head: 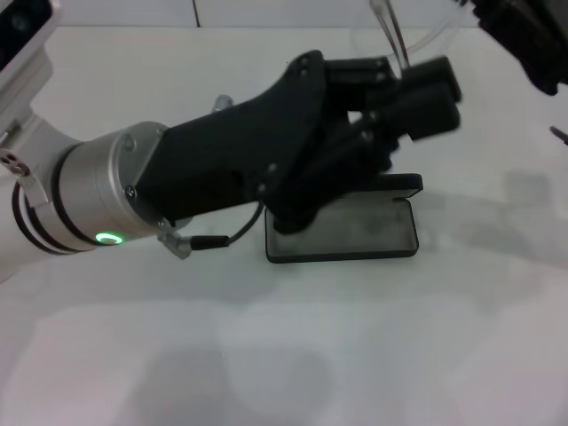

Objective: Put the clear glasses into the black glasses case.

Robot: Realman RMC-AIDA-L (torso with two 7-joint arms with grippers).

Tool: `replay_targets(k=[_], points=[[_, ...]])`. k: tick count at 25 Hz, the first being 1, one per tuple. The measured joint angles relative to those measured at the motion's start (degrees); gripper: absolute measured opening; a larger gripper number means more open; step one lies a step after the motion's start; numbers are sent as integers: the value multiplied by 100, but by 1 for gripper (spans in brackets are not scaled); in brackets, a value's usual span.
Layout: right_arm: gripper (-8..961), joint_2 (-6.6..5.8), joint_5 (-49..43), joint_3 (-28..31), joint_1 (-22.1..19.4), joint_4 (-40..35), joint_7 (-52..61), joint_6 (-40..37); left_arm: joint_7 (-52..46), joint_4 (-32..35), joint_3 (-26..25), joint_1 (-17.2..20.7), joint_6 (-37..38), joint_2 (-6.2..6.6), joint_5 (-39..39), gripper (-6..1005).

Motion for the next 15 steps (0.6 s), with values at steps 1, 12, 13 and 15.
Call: replay_targets(k=[1, 12, 13, 15], points=[[95, 0, 0, 0, 0, 0, 0, 0, 22, -65, -30, -1, -2, 1, -31, 124], [95, 1, -19, -381, 110, -23, -31, 210, 148, -665, -407, -7, -224, 0, -100, 124], [95, 1, -10, -424, 114, -30, -31, 217, 150, -670, -408, -2, -258, 2, -101, 123], [95, 1, 0, -447, 115, -39, -31, 222, 150, -672, -408, -2, -276, 2, -102, 123]])
